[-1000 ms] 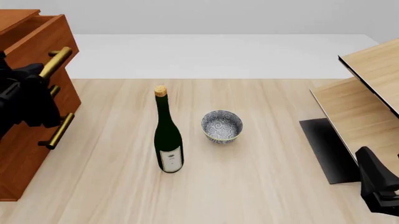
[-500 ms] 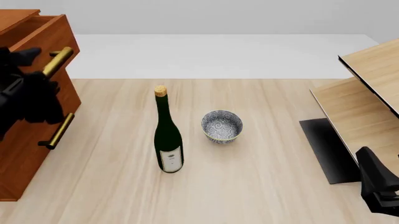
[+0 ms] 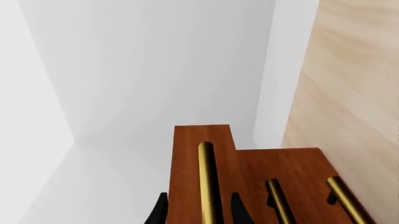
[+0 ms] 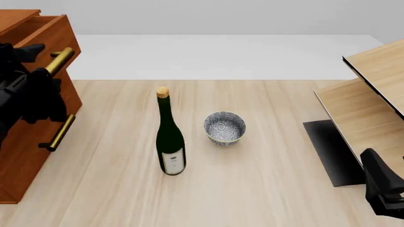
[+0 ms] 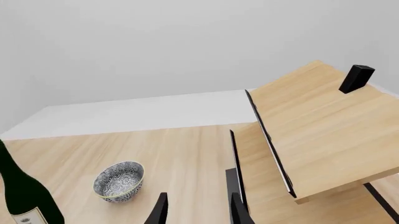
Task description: Close the bottom drawer of the cabinet and open the top drawer.
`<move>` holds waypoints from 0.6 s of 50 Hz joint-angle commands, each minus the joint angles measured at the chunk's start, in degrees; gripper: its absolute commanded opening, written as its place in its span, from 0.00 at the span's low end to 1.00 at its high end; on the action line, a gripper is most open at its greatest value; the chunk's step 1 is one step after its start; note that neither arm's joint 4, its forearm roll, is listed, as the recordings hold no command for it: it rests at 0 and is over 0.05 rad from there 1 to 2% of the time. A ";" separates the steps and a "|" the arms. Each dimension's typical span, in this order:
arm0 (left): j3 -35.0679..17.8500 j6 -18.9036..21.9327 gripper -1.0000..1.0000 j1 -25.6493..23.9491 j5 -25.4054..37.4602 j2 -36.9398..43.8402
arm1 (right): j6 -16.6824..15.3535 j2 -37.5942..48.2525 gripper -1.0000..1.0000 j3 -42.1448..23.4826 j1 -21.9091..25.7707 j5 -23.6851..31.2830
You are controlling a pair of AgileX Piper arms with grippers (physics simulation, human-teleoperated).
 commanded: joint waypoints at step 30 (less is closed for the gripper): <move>0.44 -5.32 1.00 -2.99 2.12 -0.38 | 0.90 0.06 1.00 0.00 -0.16 -0.02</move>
